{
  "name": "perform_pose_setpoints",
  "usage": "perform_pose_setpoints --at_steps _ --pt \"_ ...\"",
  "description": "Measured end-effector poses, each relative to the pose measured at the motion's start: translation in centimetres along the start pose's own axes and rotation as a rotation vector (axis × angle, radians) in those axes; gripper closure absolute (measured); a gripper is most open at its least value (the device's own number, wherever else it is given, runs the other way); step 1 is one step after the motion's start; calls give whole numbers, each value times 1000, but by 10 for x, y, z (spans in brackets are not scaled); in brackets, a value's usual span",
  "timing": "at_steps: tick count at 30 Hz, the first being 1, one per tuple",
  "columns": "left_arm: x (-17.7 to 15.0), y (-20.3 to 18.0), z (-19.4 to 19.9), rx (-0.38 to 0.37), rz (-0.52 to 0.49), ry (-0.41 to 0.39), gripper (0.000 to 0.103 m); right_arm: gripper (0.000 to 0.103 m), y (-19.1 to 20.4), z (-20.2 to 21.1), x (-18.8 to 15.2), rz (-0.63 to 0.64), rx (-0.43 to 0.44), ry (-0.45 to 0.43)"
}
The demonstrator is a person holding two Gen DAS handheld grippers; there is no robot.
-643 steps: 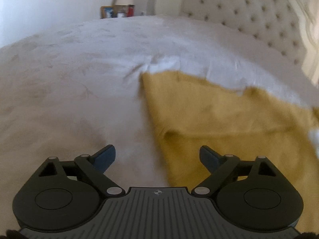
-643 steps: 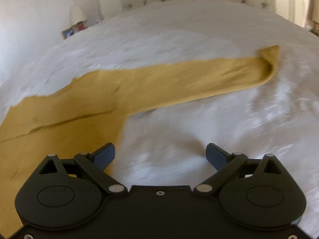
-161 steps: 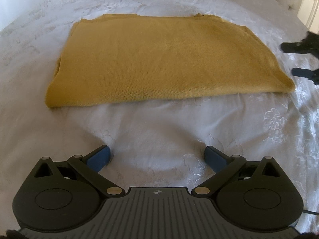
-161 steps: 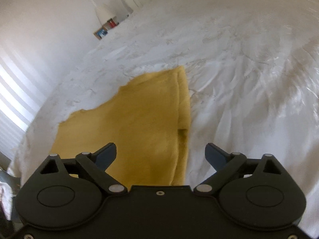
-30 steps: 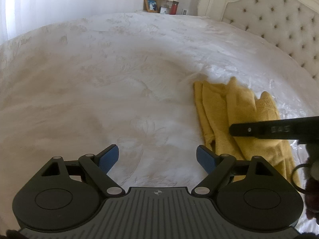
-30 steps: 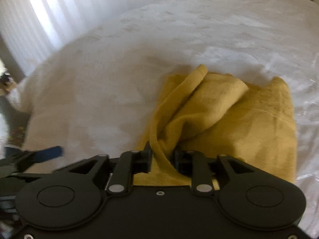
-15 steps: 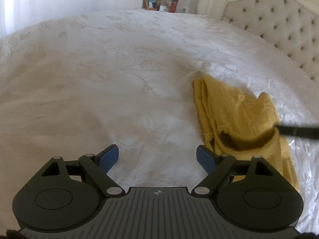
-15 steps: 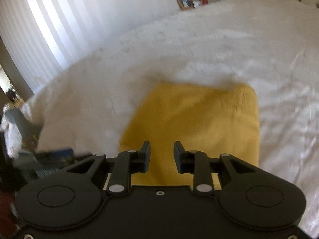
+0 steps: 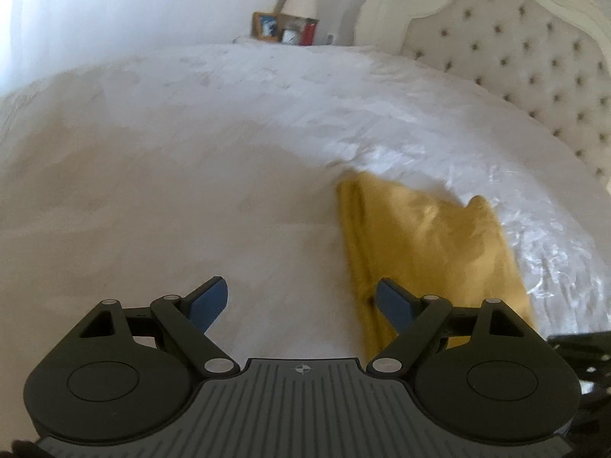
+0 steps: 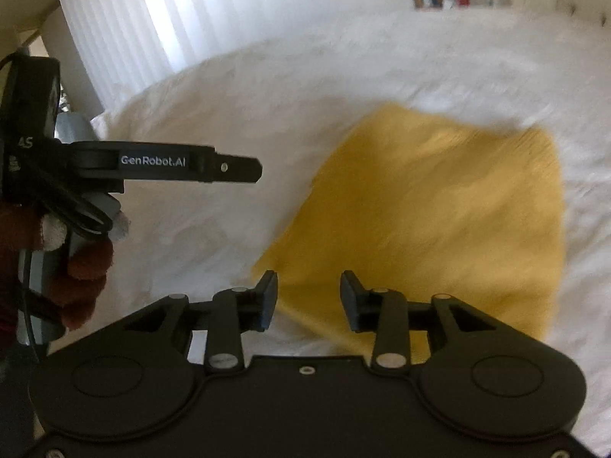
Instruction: Fold small clothes
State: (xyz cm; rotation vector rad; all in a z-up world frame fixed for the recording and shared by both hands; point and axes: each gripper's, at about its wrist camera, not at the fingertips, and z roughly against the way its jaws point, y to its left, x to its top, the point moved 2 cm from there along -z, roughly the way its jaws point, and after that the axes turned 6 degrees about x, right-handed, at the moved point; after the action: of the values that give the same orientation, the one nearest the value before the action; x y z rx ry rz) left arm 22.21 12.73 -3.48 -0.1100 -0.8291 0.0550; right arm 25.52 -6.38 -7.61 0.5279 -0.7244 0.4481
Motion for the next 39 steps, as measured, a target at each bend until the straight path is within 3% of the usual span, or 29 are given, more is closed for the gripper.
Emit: perform_pose_setpoints --at_steps 3,6,10,15,18,19,23,27,32,34,39 --pt "14 -21 -9 -37 -43 -19 17 42 -14 15 3 8 -49 -43" --pt "27 -45 -33 -61 -103 -16 17 42 -32 25 2 -29 -79 -65" --pt "36 -66 -71 -11 -149 19 18 34 -54 31 -1 -81 -109 -99" --pt "36 -66 -109 28 -80 78 31 34 -82 40 0 -139 -140 -143" --pt "24 -47 -120 15 48 107 32 32 -90 45 3 -154 -161 -164" --pt "21 -43 -119 14 72 102 32 27 -95 45 6 -155 -172 -172" --pt "11 -39 -110 87 52 67 32 26 -118 39 26 -170 -220 -210" --pt "8 -37 -107 84 50 54 32 26 -149 12 44 -221 -263 -179" --pt "11 -38 -108 86 48 56 32 25 -193 -31 49 -293 -348 -74" --pt "12 -41 -110 88 49 55 31 14 -205 -36 48 -329 -362 -78" --pt "17 -44 -114 105 13 79 25 12 -206 -30 52 -334 -410 -81"
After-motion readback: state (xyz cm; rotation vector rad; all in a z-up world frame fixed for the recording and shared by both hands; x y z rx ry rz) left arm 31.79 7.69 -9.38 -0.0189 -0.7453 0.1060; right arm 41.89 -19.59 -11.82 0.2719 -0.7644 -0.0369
